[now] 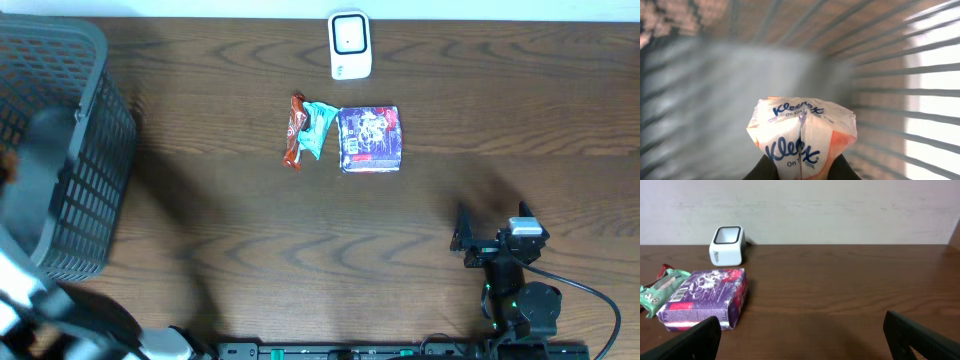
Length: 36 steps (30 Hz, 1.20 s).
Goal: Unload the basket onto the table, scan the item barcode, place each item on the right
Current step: 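Carry the Kleenex pack with the left gripper and drop it beside the purple pack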
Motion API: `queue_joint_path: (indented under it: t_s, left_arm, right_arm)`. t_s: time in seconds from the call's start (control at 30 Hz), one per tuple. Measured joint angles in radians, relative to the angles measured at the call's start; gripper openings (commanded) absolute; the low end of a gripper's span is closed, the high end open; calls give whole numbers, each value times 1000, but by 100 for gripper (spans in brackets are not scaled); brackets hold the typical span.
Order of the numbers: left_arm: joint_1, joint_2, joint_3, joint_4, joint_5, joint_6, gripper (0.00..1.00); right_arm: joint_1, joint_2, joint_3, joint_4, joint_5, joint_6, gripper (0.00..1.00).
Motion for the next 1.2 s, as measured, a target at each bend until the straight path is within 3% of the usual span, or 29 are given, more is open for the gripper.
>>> queue_joint_path:
  t_s: [0.23, 0.43, 0.6, 0.83, 1.2]
  left_arm:
    - [-72, -242, 12, 161, 126, 13, 8]
    - [-366, -289, 12, 240, 206, 164, 8]
    - [-729, -268, 12, 232, 236, 356, 8]
    - [-1031, -108, 9, 106, 209, 481, 8]
    - [-1219, 279, 2, 21, 155, 508, 8]
  right_arm:
    - [0, 0, 0, 0, 0, 0, 99]
    - [0, 0, 0, 0, 0, 0, 99]
    - [0, 0, 0, 0, 1, 0, 99]
    - [0, 0, 0, 0, 0, 0, 99]
    - [0, 0, 0, 0, 0, 0, 99]
